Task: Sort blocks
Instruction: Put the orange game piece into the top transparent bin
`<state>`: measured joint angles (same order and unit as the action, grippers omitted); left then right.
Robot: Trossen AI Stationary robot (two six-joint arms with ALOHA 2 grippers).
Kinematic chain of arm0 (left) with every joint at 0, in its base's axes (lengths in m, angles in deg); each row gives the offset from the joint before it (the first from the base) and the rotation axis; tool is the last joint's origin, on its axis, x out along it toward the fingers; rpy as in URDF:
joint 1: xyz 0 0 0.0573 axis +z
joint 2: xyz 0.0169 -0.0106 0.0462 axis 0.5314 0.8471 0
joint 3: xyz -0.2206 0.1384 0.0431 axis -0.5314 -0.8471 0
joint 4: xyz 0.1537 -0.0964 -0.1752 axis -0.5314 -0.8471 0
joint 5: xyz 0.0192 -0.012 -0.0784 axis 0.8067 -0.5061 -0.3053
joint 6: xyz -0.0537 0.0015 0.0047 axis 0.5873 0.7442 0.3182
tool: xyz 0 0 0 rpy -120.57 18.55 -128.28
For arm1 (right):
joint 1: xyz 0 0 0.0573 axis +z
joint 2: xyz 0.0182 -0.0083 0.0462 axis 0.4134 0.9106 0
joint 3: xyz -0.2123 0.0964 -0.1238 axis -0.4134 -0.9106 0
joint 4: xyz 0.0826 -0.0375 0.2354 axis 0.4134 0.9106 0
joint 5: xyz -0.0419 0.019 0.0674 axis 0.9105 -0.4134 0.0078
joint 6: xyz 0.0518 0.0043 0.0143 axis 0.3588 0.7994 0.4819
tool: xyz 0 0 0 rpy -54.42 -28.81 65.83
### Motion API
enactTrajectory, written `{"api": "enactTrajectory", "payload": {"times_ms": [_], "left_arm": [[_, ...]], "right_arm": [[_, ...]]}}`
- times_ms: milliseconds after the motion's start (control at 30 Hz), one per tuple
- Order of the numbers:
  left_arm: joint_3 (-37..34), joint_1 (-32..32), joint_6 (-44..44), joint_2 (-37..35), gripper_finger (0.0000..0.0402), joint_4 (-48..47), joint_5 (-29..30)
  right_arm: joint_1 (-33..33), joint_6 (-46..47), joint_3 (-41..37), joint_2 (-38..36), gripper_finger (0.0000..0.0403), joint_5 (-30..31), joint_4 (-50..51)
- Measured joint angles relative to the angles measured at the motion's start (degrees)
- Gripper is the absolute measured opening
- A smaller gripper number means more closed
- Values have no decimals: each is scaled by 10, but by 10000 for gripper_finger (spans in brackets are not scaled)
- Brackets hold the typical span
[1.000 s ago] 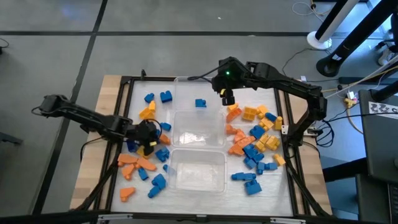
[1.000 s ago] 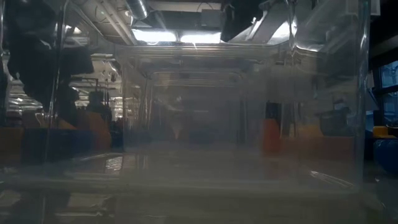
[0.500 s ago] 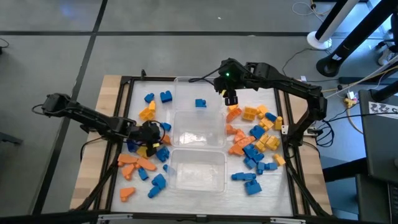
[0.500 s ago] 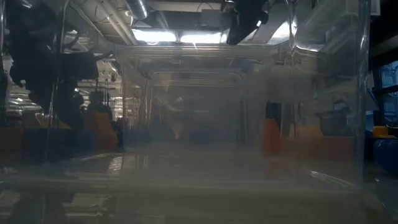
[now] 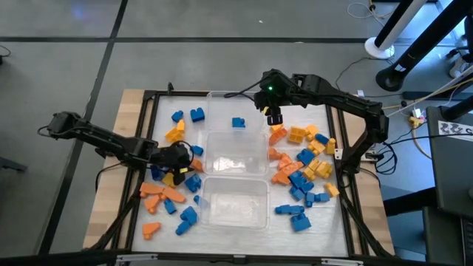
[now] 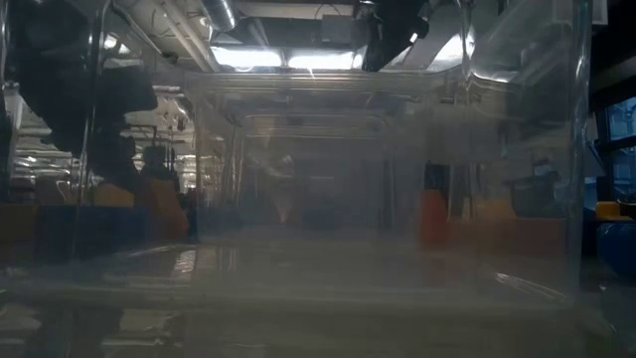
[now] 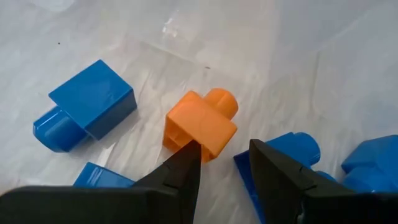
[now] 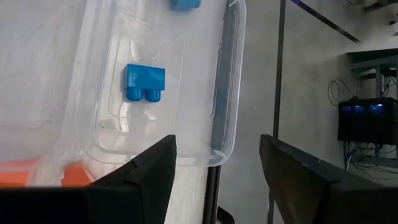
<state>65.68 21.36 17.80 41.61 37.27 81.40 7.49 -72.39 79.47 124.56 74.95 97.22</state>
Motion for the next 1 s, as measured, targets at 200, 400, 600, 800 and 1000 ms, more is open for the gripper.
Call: {"api": "enactTrajectory", "payload": {"times_ms": [200,400,600,800,1000], "left_arm": [[0,0,-13,4,125,4,0],[0,0,-30,11,125,36,6],[-1,0,-32,41,95,33,9],[-1,0,-42,68,33,59,9],[-1,0,-42,70,5,85,9]], "right_arm": [[0,0,0,0,232,0,-1],[0,0,0,0,232,0,-2],[0,0,0,0,232,2,-5],[0,0,0,0,232,2,-5],[0,0,0,0,232,3,-5]]}}
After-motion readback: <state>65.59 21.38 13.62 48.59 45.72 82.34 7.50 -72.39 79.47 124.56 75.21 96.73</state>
